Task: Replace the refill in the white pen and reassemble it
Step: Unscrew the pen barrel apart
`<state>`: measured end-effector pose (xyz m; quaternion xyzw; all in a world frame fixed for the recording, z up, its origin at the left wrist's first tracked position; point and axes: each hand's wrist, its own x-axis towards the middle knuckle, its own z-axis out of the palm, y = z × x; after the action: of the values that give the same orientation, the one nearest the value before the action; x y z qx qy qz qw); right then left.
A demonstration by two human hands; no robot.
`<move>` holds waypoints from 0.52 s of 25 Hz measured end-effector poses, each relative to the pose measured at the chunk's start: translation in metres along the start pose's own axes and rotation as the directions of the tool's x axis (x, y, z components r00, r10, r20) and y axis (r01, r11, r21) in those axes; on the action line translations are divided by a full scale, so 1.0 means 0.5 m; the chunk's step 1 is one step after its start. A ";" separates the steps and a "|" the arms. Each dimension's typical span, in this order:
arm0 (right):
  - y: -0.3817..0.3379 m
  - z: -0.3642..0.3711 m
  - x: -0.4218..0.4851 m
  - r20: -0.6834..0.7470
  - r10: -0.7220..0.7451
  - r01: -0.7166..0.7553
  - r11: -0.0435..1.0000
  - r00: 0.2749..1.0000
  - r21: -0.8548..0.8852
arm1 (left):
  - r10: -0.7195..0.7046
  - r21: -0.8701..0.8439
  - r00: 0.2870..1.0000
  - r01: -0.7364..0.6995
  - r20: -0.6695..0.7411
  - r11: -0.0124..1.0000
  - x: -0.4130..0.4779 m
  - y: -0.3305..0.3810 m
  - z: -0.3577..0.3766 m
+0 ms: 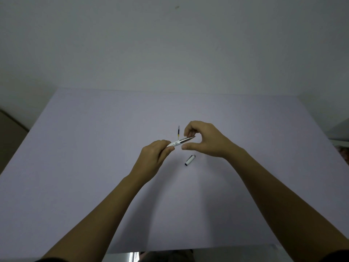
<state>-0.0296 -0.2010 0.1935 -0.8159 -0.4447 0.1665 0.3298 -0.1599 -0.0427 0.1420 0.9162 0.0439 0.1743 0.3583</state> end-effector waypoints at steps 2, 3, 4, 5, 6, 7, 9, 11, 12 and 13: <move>0.003 0.003 0.003 -0.004 0.075 -0.075 0.996 0.997 -0.049 | 0.002 -0.004 1.000 -0.002 -0.001 1.000 0.002 0.001 0.000; 0.006 0.002 0.006 0.007 0.101 -0.100 0.992 0.995 -0.074 | 0.001 -0.005 1.000 -0.001 0.000 1.000 0.002 0.000 0.000; 0.009 0.001 0.007 0.015 0.108 -0.106 0.990 0.994 -0.088 | 0.002 -0.005 1.000 -0.002 0.000 1.000 0.001 0.000 0.001; 0.010 0.001 0.007 0.016 0.101 -0.099 0.991 0.995 -0.085 | 0.002 -0.005 1.000 -0.002 0.000 1.000 0.001 0.000 0.003; 0.008 -0.001 0.007 0.013 0.081 -0.080 0.995 0.997 -0.057 | 0.001 -0.007 1.000 -0.001 -0.002 1.000 0.000 0.001 0.004; 0.007 -0.003 0.005 0.009 0.052 -0.052 0.998 0.999 -0.018 | 0.001 -0.009 1.000 -0.001 -0.008 1.000 0.001 0.001 0.005; 0.008 -0.005 0.002 -0.009 0.024 -0.023 0.999 1.000 0.045 | -0.004 -0.011 1.000 0.004 -0.022 1.000 0.002 0.001 0.006; 0.007 -0.002 0.001 -0.027 0.089 -0.088 0.995 0.996 0.049 | -0.005 -0.009 1.000 0.005 -0.027 1.000 0.004 0.002 0.006; 0.008 -0.001 0.003 -0.027 0.125 -0.124 0.991 0.992 0.040 | -0.002 -0.009 1.000 0.002 -0.028 1.000 0.004 0.002 0.005; 0.010 -0.002 0.005 -0.026 0.147 -0.146 0.989 0.989 0.016 | 0.003 -0.008 1.000 -0.003 -0.026 1.000 0.005 0.002 0.005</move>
<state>-0.0247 -0.2013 0.1911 -0.8463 -0.3778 0.1824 0.3284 -0.1568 -0.0446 0.1415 0.9124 0.0465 0.1869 0.3612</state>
